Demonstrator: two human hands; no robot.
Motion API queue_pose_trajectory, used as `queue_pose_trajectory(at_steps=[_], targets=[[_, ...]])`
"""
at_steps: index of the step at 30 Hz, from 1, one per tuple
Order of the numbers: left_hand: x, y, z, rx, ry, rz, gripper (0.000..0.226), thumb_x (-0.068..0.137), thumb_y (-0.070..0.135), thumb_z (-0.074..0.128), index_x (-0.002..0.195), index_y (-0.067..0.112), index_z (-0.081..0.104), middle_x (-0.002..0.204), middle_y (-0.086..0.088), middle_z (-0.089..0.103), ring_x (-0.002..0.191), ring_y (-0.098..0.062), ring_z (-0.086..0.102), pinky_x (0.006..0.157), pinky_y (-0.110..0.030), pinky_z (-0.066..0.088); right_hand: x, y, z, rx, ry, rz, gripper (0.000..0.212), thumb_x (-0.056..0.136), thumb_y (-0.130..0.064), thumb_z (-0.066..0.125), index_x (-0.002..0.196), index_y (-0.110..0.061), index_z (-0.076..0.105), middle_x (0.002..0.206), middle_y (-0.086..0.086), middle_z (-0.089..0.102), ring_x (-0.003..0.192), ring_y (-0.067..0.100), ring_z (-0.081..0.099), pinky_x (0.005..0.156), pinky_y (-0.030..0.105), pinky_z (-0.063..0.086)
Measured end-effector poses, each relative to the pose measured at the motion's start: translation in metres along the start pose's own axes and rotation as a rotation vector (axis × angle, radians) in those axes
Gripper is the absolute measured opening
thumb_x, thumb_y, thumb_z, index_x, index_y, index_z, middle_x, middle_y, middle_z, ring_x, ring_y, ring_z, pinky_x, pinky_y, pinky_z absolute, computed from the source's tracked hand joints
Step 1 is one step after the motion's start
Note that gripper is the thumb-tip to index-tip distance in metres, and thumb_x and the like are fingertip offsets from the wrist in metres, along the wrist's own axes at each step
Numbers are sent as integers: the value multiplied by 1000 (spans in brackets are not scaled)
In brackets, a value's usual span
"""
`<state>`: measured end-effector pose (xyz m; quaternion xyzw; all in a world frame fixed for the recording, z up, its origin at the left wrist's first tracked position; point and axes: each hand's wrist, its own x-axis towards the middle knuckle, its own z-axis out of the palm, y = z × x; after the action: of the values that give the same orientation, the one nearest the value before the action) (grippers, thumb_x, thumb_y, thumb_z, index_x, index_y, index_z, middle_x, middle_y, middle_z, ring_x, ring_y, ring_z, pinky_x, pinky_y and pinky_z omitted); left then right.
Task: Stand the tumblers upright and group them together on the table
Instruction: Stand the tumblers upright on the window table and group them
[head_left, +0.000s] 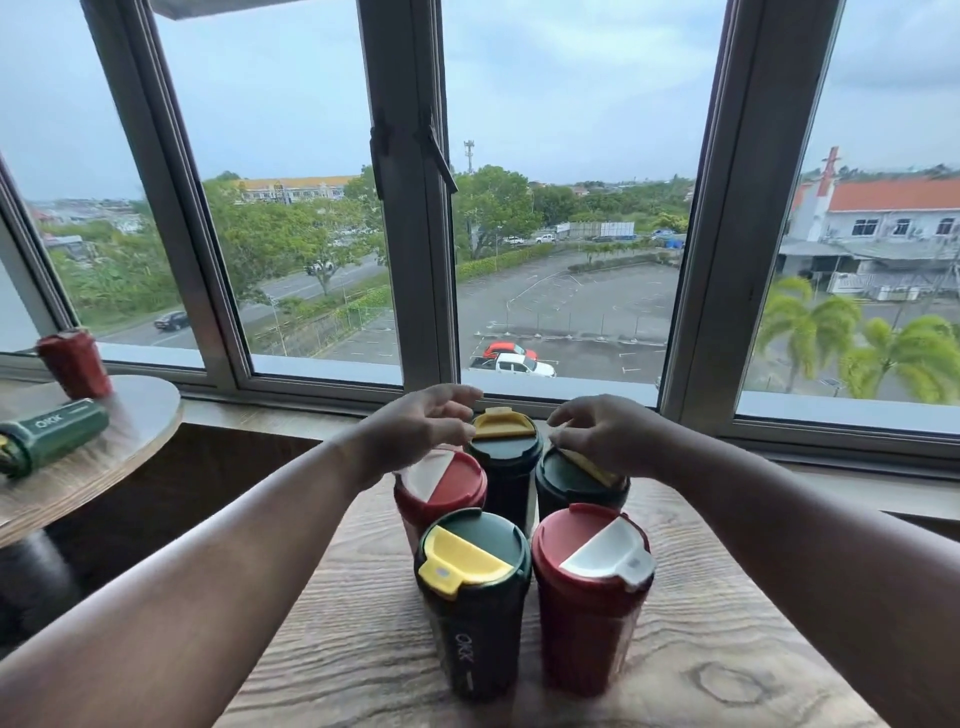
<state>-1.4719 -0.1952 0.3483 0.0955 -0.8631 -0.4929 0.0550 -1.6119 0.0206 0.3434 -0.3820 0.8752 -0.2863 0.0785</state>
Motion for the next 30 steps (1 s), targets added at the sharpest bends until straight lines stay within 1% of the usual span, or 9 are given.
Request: queue_pose_trajectory(at_steps=[2,6,10,13,20,23,25,27,30], targets=[[12,6,0,87,-65,-6,45,91,17,68,133,25,57,124,-4,64,107,-16,65,86,-26,52,5,-8,1,-34,8,-17,28,95,-35,64,119,-23,73,121,0,72,109,19,65,96,33,51],[21,12,5,280,-18,13,46,85,18,77,129,22,64,119,-4,68,93,-8,65,71,-11,48,12,-17,5,-100,-3,-44,26,94,-30,64,116,-21,75,115,2,74,104,20,66,90,30,50],[21,12,8,335,22,40,50,79,27,82,126,24,66,117,-3,68,91,-8,65,71,-15,47,14,-16,5,-115,-1,-47,26,92,-29,67,115,-20,76,113,1,74,103,19,67,85,26,47],[23,12,9,363,45,43,50,76,31,84,123,26,67,117,-2,68,97,-12,65,80,-23,50,13,-16,3,-94,-3,-46,23,92,-26,67,113,-20,77,111,2,75,102,19,67,86,27,49],[24,11,10,361,48,44,48,74,34,85,118,29,66,117,-2,68,101,-16,66,91,-31,53,14,-15,4,-78,-13,-30,19,92,-26,67,106,-23,79,107,2,77,100,20,70,92,33,54],[19,10,8,387,51,62,50,79,39,81,124,30,63,116,2,67,99,-12,66,85,-25,51,11,-13,3,-71,4,-23,19,94,-29,65,107,-23,77,108,1,76,99,19,68,86,30,53],[9,8,6,380,100,88,43,83,39,77,122,30,62,112,5,66,96,-9,66,79,-21,50,3,-9,1,-53,41,-33,20,94,-33,65,108,-24,75,106,-1,74,97,18,68,82,28,50],[-5,2,3,319,157,116,30,84,35,76,112,31,65,108,8,68,94,-9,67,79,-25,55,-7,-1,-1,-21,43,-38,22,92,-37,67,110,-26,73,103,-5,73,94,15,68,82,28,53],[-28,-10,2,197,182,107,17,85,28,76,101,28,71,97,6,73,91,-10,69,79,-26,57,-21,12,0,53,3,-25,23,90,-41,69,110,-32,71,107,-6,73,96,14,69,91,36,57]])
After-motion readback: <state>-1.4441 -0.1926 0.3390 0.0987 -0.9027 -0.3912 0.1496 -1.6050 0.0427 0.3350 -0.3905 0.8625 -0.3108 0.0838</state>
